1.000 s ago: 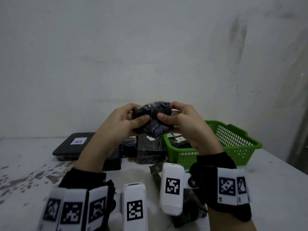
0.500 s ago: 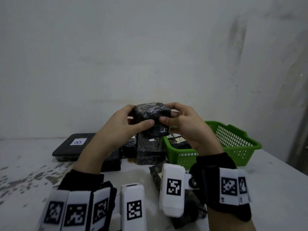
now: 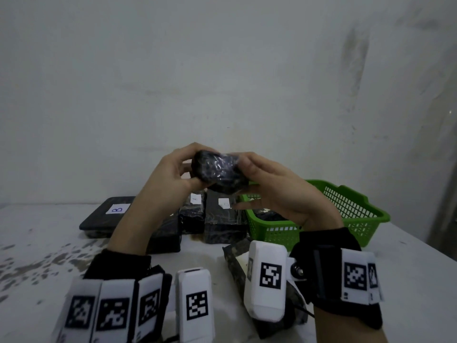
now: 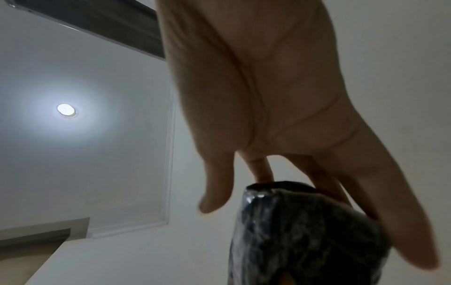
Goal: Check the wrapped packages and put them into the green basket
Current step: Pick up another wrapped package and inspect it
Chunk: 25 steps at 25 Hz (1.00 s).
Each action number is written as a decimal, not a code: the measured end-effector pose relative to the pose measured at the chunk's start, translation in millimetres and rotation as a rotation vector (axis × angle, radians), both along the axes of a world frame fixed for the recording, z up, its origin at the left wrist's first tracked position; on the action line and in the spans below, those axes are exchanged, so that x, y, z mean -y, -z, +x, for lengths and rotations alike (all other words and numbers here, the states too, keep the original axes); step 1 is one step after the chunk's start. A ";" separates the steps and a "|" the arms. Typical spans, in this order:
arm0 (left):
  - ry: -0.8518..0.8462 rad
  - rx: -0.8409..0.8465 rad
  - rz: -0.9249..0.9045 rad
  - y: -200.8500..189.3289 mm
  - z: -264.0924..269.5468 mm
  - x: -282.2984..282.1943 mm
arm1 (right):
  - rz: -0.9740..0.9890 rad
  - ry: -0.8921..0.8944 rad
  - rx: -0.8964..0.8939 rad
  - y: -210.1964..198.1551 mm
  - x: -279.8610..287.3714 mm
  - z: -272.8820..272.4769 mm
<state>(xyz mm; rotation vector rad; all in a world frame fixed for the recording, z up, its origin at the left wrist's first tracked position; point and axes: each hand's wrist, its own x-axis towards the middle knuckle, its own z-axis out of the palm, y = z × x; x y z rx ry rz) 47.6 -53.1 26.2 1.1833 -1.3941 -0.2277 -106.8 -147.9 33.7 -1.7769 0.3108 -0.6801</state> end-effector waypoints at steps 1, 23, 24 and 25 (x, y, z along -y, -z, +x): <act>0.042 -0.004 0.026 0.1 -2.1 -1.0 | 0.040 0.008 0.031 0.0 -0.5 1.0; -0.073 0.271 0.228 -13.0 -36.0 41.2 | -0.233 0.255 -0.290 -17.1 25.5 -53.7; -0.077 0.296 0.231 -21.1 -41.0 50.0 | -0.248 0.286 -0.325 -22.6 33.5 -56.1; -0.071 0.326 0.240 -27.9 -45.0 58.6 | -0.276 0.315 -0.361 -28.8 41.7 -57.6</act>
